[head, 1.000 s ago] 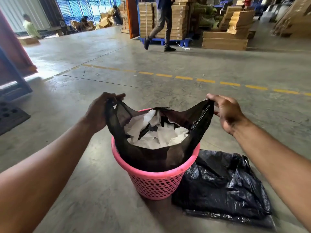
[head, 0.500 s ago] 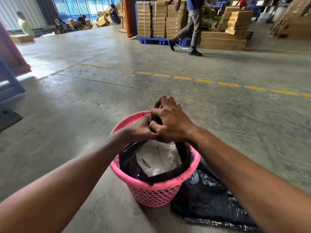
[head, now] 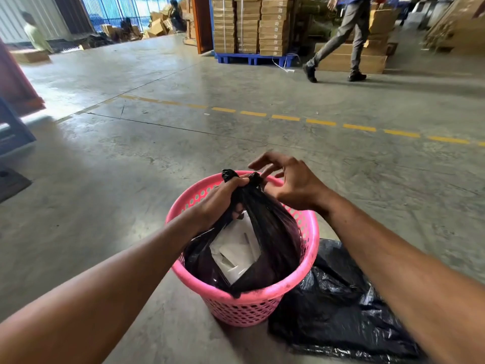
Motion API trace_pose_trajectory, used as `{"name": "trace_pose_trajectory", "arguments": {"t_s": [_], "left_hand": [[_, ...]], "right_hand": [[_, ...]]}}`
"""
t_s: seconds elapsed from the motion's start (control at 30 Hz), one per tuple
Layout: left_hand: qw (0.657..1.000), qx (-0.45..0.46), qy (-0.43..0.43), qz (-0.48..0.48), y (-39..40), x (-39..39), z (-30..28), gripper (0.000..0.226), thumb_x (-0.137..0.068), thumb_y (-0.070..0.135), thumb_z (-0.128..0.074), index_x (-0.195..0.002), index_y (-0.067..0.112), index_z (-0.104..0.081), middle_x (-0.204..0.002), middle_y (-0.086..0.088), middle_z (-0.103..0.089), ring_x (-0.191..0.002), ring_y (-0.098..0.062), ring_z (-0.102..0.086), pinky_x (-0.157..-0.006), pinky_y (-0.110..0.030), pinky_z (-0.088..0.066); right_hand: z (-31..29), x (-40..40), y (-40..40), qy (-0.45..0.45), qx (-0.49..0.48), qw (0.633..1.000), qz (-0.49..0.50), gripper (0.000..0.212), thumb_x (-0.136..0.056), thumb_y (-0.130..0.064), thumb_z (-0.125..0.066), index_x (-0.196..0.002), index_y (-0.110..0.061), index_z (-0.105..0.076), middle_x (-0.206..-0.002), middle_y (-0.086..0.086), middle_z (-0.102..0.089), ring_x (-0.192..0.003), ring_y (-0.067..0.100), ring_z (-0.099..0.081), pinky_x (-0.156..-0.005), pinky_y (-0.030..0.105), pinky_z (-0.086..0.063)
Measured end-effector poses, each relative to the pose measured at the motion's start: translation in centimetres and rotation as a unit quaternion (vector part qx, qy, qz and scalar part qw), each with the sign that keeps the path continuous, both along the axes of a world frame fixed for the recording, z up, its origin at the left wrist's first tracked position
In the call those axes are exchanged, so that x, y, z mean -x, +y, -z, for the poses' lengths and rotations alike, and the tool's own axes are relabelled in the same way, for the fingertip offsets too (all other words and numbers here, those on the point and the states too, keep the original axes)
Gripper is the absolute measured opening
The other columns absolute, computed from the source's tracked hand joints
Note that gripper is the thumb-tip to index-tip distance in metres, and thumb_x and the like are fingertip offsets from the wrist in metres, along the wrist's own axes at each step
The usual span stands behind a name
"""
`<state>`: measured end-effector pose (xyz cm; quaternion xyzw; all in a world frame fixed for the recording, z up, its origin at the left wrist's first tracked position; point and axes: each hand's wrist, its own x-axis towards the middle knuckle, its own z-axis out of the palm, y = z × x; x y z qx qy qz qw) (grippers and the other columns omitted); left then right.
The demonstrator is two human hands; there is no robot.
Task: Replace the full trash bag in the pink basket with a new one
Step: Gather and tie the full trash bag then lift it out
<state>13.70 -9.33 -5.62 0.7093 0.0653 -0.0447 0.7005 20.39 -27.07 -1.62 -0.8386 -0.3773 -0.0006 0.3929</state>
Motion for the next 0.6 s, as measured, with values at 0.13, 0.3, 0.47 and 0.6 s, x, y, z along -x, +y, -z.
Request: {"name": "trace_pose_trajectory", "arguments": {"t_s": [0.13,0.3,0.47,0.6], "left_hand": [[1.000,0.005,0.009,0.020,-0.1,-0.2,-0.2,0.039,-0.104,0.033,-0.040,-0.093,0.001,-0.060,-0.053,-0.006,-0.053,-0.042,-0.016,-0.045,-0.046,-0.024,-0.038],[0.992,0.071,0.068,0.085,1.8,-0.5,-0.2,0.041,-0.102,0.035,-0.044,-0.117,0.003,-0.065,-0.087,-0.020,-0.060,-0.062,-0.023,-0.055,-0.049,-0.025,-0.045],[0.976,0.109,0.098,0.161,3.2,-0.5,-0.6,0.035,-0.103,0.034,-0.039,-0.114,0.014,-0.065,-0.063,-0.008,-0.053,-0.056,-0.021,-0.041,-0.048,-0.021,-0.043],[0.969,0.176,0.092,0.148,3.8,-0.2,-0.3,0.031,-0.102,0.026,-0.040,-0.098,0.015,-0.068,-0.073,-0.014,-0.063,-0.052,-0.018,-0.048,-0.065,-0.027,-0.041]], "right_hand": [[2.1,0.0,0.4,-0.021,-0.073,0.997,0.025,0.022,-0.077,-0.009,-0.073,-0.095,-0.020,-0.081,-0.090,-0.007,-0.080,-0.083,0.005,-0.075,-0.080,0.029,-0.061],[2.9,-0.6,0.5,0.009,-0.121,0.989,0.080,0.005,-0.079,-0.019,-0.079,-0.083,-0.022,-0.081,-0.075,-0.009,-0.077,-0.070,0.000,-0.071,-0.068,0.028,-0.058],[2.7,0.0,0.5,0.045,-0.108,0.987,0.106,0.002,-0.081,-0.020,-0.077,-0.082,-0.021,-0.078,-0.076,-0.007,-0.075,-0.069,0.007,-0.069,-0.064,0.024,-0.051],[1.4,1.3,0.7,0.018,-0.085,0.991,0.099,0.002,-0.083,-0.022,-0.074,-0.083,-0.021,-0.076,-0.074,-0.010,-0.074,-0.068,0.004,-0.068,-0.062,0.015,-0.048]]}}
